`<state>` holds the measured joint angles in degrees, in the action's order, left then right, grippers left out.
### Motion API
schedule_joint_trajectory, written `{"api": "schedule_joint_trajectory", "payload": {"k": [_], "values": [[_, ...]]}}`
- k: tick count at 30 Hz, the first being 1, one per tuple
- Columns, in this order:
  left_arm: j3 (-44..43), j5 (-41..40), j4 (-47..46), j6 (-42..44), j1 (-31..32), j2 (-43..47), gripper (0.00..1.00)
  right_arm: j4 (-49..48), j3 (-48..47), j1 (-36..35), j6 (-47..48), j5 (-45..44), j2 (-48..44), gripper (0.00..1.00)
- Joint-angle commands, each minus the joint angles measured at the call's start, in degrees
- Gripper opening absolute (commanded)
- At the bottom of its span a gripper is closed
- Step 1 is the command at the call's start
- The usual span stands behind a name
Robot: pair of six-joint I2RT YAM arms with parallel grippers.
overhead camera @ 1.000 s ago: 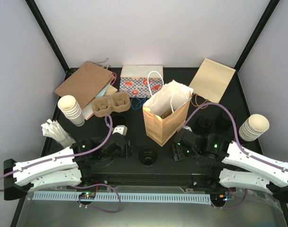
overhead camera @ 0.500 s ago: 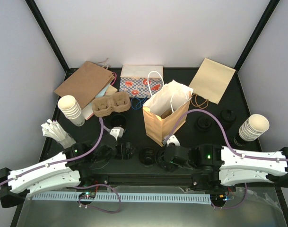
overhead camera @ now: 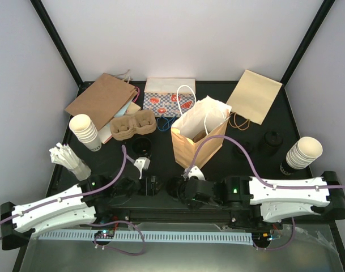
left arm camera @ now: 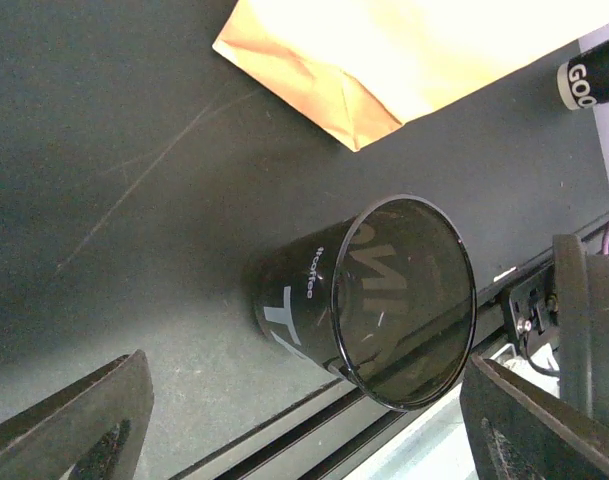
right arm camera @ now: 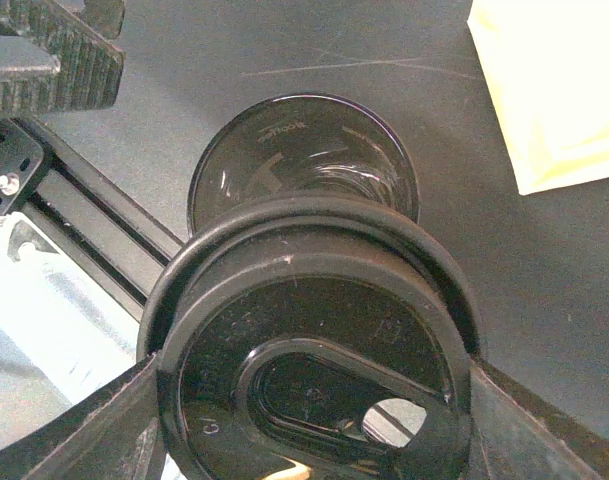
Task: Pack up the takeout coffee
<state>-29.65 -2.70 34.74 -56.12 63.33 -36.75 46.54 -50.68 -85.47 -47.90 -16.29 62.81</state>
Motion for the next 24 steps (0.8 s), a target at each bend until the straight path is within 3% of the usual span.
{"api": "schedule_joint_trajectory", "payload": {"k": [1,8,24], "values": [[0.8,2.46,-4.28,-0.51,-0.31,0.18,0.82,-1.9,-2.33,-0.33,0.98,-2.87,1.92,0.68],[2.23,3.27,-6.56,-2.31,-0.71,-0.43,0.7,-1.19,-4.68,-0.4,1.8,-6.38,5.61,0.67],[4.49,8.76,-10.38,-3.34,-4.74,-0.12,0.61,-2.77,-9.29,0.26,5.78,-7.6,14.74,0.67]]}}
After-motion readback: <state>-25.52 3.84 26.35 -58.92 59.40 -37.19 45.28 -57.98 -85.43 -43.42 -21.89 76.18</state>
